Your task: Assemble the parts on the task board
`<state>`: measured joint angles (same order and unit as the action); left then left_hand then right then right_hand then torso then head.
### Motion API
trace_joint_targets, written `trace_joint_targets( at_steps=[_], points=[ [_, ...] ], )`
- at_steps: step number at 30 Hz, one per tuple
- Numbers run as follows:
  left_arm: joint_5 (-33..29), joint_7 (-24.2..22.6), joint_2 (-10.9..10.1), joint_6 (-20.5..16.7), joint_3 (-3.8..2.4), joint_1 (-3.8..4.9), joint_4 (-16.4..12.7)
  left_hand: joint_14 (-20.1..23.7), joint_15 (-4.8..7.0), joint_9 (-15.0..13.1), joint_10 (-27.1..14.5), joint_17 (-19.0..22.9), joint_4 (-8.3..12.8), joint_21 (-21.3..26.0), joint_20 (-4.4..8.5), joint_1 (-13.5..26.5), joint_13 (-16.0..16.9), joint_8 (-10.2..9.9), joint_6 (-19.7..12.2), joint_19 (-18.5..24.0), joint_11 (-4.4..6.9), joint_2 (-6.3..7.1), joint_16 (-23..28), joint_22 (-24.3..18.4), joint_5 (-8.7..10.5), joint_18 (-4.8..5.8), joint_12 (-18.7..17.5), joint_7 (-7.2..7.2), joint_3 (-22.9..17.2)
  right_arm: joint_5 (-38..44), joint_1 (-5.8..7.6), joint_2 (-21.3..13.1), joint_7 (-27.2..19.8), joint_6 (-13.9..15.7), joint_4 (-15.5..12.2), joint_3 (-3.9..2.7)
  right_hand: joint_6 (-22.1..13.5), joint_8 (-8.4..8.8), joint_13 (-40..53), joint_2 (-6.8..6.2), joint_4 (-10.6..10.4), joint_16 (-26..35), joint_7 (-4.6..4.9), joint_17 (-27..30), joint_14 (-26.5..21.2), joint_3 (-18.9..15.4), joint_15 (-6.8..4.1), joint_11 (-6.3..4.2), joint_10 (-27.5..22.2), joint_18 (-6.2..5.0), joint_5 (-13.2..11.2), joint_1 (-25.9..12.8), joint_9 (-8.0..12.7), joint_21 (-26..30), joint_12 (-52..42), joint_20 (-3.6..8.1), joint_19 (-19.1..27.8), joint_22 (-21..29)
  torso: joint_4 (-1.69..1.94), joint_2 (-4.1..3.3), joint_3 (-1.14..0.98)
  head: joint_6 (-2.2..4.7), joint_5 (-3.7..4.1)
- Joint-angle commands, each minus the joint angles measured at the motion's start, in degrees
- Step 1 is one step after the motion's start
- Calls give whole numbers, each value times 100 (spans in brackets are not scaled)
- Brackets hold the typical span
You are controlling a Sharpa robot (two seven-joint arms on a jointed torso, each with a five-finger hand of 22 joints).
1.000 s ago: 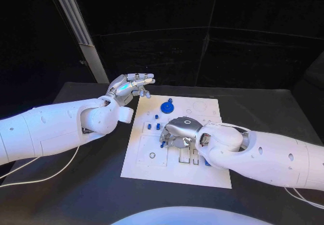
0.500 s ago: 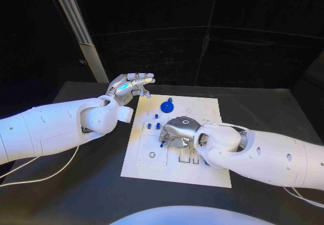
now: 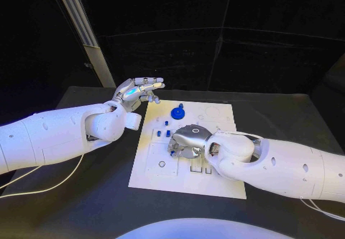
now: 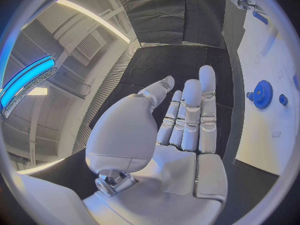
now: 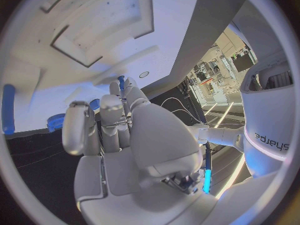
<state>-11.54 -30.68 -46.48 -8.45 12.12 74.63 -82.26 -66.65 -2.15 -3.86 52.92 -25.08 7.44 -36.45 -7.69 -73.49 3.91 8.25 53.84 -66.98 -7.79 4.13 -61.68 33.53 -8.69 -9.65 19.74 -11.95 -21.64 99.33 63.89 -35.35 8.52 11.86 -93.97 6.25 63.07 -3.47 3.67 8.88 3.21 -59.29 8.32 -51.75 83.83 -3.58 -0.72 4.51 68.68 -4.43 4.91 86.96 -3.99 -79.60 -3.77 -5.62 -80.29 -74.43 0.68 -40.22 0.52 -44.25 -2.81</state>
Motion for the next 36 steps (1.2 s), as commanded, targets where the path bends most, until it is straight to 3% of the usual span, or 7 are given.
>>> trace_joint_targets(
  at_steps=[1, 8, 14, 25, 28, 31, 36],
  points=[
    [17, 50, -4, 79, -5, 10, 0, 30, -27, 1, -44, 8, -10, 26, -17, -9, 7, 39, -44, -25, -7, -45, -34, -8, -17, -85, 37, 1, 38, 29, 5, 3, 7, -13, 18, -1, -51, -12, -6, -26, -16, -27, 17, 17, 80, 45, 41, 12, -53, 62, 38, -69, 5, -20, 15, -15, -6, 5, -2, 4, 0, -9, 8],
    [18, 88, -15, 84, -5, 11, 0, 32, -28, 2, -53, 10, -9, 29, -18, -12, 6, 38, -51, -27, -9, -45, -35, -11, -16, -85, 40, -2, 45, -69, 5, -3, -15, 40, 58, 0, -571, 3, -14, -386, -130, 637, 159, 834, -175, 11, 171, 168, -718, -83, 136, -348, 40, 434, 8, -113, 431, 636, 2, 8, 0, 1, 25],
    [18, 106, -24, 87, -5, 12, 8, 34, -30, 2, -64, 14, -8, 33, -19, -15, 5, 39, -58, -29, -11, -47, -36, -15, -15, -84, 44, -4, 54, -274, 4, -110, -252, 400, -16, 2, -901, -11, 9, -721, -236, 1047, 141, 1336, -257, -147, 189, 199, -1217, -194, 202, -558, 23, 837, -79, -154, 719, 1138, -6, 2, -8, 16, 23],
    [18, 119, -45, 93, -4, 11, 27, 38, -35, 2, -79, 19, -16, 41, -22, -8, 6, 43, -69, -32, -16, -49, -40, -23, -14, -83, 55, -8, 76, -802, 12, -846, -583, 1082, -446, -6, -649, -68, 38, -583, -269, 992, 154, 1332, -164, -27, 164, 170, -950, -150, 363, -426, -5, 744, -474, -132, 540, 990, -15, 16, -3, 68, 74],
    [18, 118, -46, 98, -4, 11, 30, 38, -35, 2, -79, 19, -16, 41, -22, -8, 6, 43, -69, -32, -16, -49, -40, -23, -14, -83, 55, -8, 76, -983, 64, -1077, -521, 1038, -533, -32, -625, -63, 32, -575, -267, 936, 146, 1280, -142, -7, 157, 161, -909, -137, 373, -403, -2, 700, -512, -126, 497, 932, -11, 13, -1, 99, 118],
    [18, 116, -48, 109, -3, 11, 30, 38, -35, 2, -79, 19, -16, 41, -22, -8, 6, 43, -69, -32, -16, -49, -40, -23, -14, -83, 55, -8, 76, -1139, 163, -1336, -357, 810, -578, -145, -663, -29, 15, -623, -266, 931, 129, 1291, -135, -20, 151, 153, -919, -135, 373, -406, 12, 693, -524, -120, 487, 926, -10, 11, -5, 134, 172],
    [18, 114, -40, 130, -2, 10, 36, 39, -35, 2, -81, 20, -15, 42, -22, -10, 6, 45, -69, -33, -15, -50, -41, -25, -14, -83, 58, -7, 79, -1154, 318, -1565, -179, 549, -552, -233, -733, -9, -6, -746, -289, 982, 100, 1380, -152, -85, 143, 141, -1053, -146, 376, -452, 23, 732, -502, -110, 514, 977, -9, 8, -6, 192, 216]
  ],
)
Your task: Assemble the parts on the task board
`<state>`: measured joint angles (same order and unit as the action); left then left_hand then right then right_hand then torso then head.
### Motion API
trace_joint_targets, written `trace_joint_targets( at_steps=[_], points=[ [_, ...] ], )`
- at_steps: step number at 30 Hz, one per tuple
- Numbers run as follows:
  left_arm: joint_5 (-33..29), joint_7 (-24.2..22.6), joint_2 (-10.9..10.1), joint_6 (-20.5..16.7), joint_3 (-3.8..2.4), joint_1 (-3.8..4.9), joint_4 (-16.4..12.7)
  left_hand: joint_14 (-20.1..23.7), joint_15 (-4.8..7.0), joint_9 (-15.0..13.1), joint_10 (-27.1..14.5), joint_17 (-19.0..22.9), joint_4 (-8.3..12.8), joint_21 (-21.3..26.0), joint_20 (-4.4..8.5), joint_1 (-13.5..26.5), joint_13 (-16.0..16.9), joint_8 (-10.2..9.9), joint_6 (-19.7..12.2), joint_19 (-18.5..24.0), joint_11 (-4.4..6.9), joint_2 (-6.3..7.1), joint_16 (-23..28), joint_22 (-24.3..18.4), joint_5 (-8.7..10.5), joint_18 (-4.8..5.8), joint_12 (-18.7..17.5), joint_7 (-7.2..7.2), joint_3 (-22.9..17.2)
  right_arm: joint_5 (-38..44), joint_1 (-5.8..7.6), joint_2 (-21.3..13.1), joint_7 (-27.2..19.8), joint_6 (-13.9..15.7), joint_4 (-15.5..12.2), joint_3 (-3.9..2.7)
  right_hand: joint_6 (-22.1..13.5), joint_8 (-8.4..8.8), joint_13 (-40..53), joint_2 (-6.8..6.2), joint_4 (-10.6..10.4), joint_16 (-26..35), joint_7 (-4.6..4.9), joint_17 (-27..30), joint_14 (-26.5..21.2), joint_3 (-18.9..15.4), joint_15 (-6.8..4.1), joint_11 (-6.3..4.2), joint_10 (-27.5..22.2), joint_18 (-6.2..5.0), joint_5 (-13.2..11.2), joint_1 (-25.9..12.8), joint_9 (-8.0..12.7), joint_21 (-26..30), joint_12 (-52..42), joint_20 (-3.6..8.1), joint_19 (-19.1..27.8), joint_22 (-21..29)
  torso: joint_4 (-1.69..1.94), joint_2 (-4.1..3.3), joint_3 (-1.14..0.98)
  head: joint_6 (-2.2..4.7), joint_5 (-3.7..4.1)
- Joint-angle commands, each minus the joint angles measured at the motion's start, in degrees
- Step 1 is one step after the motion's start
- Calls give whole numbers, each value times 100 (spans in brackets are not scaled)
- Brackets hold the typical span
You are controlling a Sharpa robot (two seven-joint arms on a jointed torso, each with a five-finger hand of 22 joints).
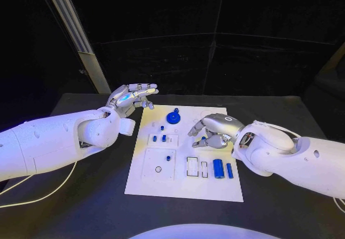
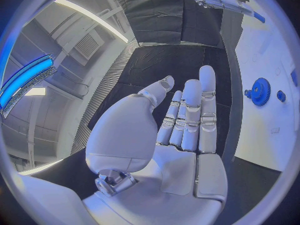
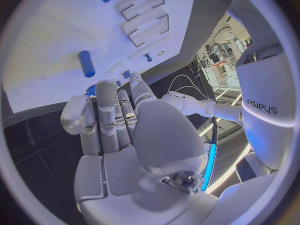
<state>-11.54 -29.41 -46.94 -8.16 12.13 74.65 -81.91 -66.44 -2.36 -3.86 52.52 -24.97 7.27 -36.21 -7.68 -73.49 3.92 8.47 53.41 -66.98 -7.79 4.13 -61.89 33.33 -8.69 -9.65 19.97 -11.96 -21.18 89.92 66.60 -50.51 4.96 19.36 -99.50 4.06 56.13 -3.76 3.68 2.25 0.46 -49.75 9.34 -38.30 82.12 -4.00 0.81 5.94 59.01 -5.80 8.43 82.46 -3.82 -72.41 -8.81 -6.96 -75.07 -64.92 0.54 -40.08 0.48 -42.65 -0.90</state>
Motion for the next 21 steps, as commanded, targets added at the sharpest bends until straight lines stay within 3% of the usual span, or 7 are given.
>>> trace_joint_targets(
  at_steps=[1, 8, 13, 21],
  points=[
    [17, -13, 8, 104, -3, 8, 3, 18, -14, 2, -41, 10, 2, 19, -23, -10, 6, 22, -27, -33, -15, -50, -20, -5, -14, -83, 34, -6, 33, -209, 69, -84, 210, -239, 7, -22, -51, 20, -8, -106, -19, 47, -6, 64, 13, -57, -11, -1, -126, -14, 33, -9, 5, 31, 12, 24, 7, 51, 5, -8, -4, 36, 24],
    [17, 12, 24, 142, 0, 7, 11, 18, -14, 2, -41, 10, 2, 19, -23, -10, 6, 22, -27, -33, -15, -50, -20, -5, -14, -83, 34, -6, 33, -191, 133, -174, 360, -442, 95, -48, -69, 15, -12, -134, -6, 115, -44, 161, -8, -51, -3, 2, -260, -30, 19, 41, 3, 95, 51, 18, 56, 131, 13, -12, -1, 58, 48],
    [17, 21, 27, 152, 3, 7, 15, 18, -14, 2, -41, 10, 2, 19, -23, -10, 6, 22, -27, -33, -15, -50, -20, -5, -14, -83, 34, -6, 33, -106, 144, -184, 474, -810, 123, -51, -60, 9, -4, -142, -3, -12, -66, 25, 36, -49, -13, -14, -250, -17, 13, 61, -1, 54, 32, 20, 15, 73, 23, -18, 4, 53, 57],
    [18, 26, 39, 172, 7, 6, 29, 20, -14, 0, -45, 13, 6, 23, -23, -19, 7, 28, -27, -35, -13, -52, -22, -9, -14, -83, 45, -3, 43, 50, 146, -96, 602, -1355, 174, -51, -9, -1, 4, -135, -10, -303, -82, -251, 140, -37, -32, -36, -93, 22, 49, 101, -7, -84, -73, 33, -115, -104, 9, -19, 6, 46, 69]
  ],
)
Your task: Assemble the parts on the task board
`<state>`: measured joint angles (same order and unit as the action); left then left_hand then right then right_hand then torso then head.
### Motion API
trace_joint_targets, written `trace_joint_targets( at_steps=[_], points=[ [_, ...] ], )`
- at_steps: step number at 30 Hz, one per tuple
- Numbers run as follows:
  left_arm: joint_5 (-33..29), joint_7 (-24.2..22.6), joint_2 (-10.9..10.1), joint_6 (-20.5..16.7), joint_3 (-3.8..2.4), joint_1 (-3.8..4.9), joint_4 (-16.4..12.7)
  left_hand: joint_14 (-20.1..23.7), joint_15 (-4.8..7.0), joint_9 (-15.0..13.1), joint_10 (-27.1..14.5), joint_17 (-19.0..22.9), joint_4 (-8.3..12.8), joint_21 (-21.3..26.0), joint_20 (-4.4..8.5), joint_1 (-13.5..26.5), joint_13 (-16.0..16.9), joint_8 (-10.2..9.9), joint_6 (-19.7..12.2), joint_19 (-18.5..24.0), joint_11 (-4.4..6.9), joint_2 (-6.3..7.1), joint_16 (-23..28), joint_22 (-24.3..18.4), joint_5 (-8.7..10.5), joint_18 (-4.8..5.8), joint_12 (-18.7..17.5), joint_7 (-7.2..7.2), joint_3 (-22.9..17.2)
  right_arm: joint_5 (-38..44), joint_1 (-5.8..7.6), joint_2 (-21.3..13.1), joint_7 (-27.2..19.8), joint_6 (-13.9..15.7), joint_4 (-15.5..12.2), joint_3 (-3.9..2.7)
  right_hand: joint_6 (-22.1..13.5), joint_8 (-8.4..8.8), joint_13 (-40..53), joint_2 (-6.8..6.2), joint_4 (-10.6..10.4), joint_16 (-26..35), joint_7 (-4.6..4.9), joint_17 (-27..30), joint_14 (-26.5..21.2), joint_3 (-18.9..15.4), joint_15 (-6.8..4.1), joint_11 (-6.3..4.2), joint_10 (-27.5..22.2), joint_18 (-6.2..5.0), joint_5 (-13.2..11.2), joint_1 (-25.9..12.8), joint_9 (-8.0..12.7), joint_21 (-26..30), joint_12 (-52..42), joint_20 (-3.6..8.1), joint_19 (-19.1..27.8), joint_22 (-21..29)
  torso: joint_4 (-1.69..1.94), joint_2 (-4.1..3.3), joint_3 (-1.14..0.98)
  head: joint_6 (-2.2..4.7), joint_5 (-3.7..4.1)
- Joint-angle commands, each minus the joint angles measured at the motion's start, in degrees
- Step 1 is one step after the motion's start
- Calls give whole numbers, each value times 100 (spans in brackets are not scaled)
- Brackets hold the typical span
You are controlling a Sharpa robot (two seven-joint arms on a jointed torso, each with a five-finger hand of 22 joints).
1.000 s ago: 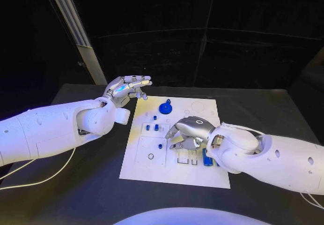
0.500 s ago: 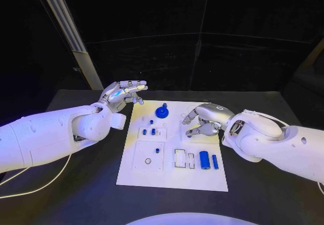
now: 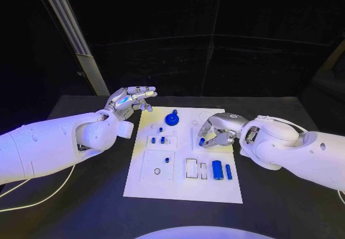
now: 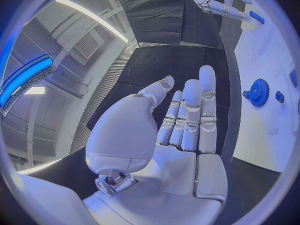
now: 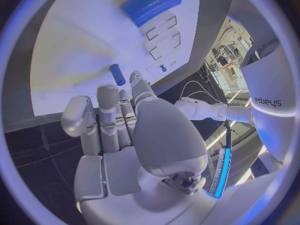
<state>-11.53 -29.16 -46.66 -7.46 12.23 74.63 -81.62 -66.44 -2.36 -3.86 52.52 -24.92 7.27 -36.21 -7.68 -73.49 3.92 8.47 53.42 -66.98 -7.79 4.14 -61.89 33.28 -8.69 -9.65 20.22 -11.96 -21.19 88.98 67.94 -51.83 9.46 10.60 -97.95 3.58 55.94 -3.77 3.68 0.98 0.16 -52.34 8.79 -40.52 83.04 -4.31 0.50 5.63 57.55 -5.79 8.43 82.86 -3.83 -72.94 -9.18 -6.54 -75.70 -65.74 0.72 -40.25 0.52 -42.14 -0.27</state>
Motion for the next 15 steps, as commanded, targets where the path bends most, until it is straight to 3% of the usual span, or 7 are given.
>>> trace_joint_targets(
  at_steps=[1, 15],
  points=[
    [18, 1, 12, 104, -3, 8, 0, 20, -14, 0, -45, 9, 5, 24, -23, -19, 7, 29, -28, -35, -13, -52, -23, -5, -14, -83, 19, -3, 44, 174, 12, 57, 160, -504, 36, -3, 16, 1, 0, 10, 32, -76, -29, -55, 56, 16, -4, -7, 66, 25, 79, 93, -6, -45, -42, -6, -65, -39, -6, -3, 1, -2, 11],
    [18, 11, 7, 108, -1, 8, -8, 22, -12, 0, -51, 12, 12, 27, -23, -32, 7, 33, -30, -38, -12, -53, -25, -9, -16, -84, 28, -2, 51, 288, 10, 246, 123, -422, 188, -1, 179, -11, -19, 226, 64, -505, -16, -428, 129, 362, -17, -27, 318, 103, 15, 280, -8, -325, -42, 3, -275, -403, 0, 0, -6, -21, 13]
  ],
)
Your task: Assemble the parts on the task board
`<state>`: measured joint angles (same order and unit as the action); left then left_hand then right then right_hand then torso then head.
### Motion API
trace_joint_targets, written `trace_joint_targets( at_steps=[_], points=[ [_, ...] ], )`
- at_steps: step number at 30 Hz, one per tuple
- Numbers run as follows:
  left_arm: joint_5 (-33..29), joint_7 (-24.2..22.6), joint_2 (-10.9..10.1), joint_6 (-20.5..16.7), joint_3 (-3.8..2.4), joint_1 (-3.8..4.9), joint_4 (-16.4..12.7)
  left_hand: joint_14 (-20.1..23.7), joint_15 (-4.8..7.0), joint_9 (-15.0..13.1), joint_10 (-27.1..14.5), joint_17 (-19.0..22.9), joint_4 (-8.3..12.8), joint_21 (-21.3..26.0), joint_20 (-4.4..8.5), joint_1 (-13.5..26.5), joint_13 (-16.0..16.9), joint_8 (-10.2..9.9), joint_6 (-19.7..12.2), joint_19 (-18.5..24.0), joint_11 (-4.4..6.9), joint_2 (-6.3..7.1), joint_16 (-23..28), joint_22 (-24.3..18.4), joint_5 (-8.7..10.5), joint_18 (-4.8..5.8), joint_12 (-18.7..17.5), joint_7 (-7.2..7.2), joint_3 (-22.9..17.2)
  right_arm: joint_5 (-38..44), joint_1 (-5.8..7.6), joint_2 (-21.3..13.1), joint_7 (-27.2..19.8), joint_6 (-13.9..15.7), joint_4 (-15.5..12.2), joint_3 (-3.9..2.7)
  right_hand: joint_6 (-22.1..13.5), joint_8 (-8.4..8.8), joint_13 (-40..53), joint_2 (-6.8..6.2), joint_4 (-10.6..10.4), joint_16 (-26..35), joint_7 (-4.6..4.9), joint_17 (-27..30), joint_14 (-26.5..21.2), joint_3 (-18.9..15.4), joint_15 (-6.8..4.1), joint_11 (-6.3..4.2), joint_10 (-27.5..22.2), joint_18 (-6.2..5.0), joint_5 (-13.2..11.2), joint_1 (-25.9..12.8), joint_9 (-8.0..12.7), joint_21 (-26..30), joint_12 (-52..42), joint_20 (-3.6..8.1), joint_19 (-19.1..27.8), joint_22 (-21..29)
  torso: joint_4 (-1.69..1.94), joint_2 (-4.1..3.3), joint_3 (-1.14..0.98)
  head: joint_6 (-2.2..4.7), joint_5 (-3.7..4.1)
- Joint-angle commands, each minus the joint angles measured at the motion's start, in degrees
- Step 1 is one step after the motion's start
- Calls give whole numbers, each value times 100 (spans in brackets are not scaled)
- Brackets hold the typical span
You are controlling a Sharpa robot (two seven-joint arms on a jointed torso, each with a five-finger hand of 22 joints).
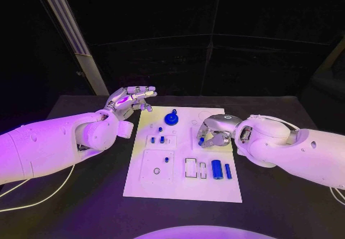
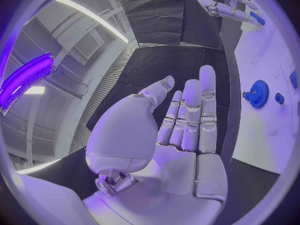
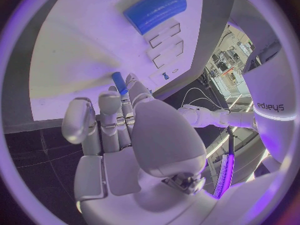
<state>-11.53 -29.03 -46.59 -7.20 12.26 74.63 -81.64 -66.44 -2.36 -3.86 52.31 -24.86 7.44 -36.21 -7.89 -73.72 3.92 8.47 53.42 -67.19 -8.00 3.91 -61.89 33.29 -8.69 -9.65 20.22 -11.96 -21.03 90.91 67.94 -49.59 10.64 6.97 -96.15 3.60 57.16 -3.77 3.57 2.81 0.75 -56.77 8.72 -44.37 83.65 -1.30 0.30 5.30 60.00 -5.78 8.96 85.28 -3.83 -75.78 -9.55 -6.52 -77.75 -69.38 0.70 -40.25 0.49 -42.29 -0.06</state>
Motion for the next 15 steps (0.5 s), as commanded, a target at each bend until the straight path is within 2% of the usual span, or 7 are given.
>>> trace_joint_targets(
  at_steps=[1, 6, 10, 15],
  points=[
    [18, 0, 0, 82, -4, 8, -6, 22, -12, 0, -30, 5, -4, 27, -2, -9, 7, 33, -30, -17, 9, -30, -25, -10, -16, -84, 28, -2, 35, 96, 10, 30, 4, -60, 12, -3, 73, -12, -8, 51, 4, -89, -9, -66, 69, 89, 1, 3, 99, 106, -43, 43, -8, -56, -2, 3, -80, -58, 0, -1, -3, -8, -9],
    [18, 7, 4, 87, -3, 9, -3, 22, -12, 0, -30, 5, -4, 27, -2, -9, 7, 33, -30, -17, 9, -30, -25, -10, -16, -84, 28, -2, 35, 123, 9, 63, 11, -79, 40, -2, 161, -17, -6, 95, 14, -221, -14, -178, 77, 272, -22, -20, 258, 129, -97, 96, -10, -143, 15, 18, -137, -171, -7, 4, -5, -11, -12],
    [18, 12, 5, 90, -3, 9, -1, 23, -12, -1, -34, 7, -2, 29, -2, -17, 7, 37, -32, -20, 9, -37, -27, -12, -17, -85, 34, -2, 38, 226, 9, 75, 52, -76, 62, -2, 303, -34, 0, 153, 99, -399, -18, -347, 88, 604, -57, -49, 466, 164, -282, 235, -17, -266, 50, 49, -219, -336, -5, 2, -1, -13, -4],
    [18, 19, 4, 93, -3, 9, 0, 23, -12, -1, -34, 7, -2, 29, -2, -17, 7, 37, -32, -20, 9, -38, -27, -12, -17, -85, 34, -2, 38, 364, 8, 79, 90, -12, 68, -2, 435, -39, 6, 139, 221, -510, -15, -430, 78, 1004, -73, -65, 642, 183, -338, 323, -19, -344, 105, 70, -258, -437, -1, 3, -3, -27, -4]
  ],
)
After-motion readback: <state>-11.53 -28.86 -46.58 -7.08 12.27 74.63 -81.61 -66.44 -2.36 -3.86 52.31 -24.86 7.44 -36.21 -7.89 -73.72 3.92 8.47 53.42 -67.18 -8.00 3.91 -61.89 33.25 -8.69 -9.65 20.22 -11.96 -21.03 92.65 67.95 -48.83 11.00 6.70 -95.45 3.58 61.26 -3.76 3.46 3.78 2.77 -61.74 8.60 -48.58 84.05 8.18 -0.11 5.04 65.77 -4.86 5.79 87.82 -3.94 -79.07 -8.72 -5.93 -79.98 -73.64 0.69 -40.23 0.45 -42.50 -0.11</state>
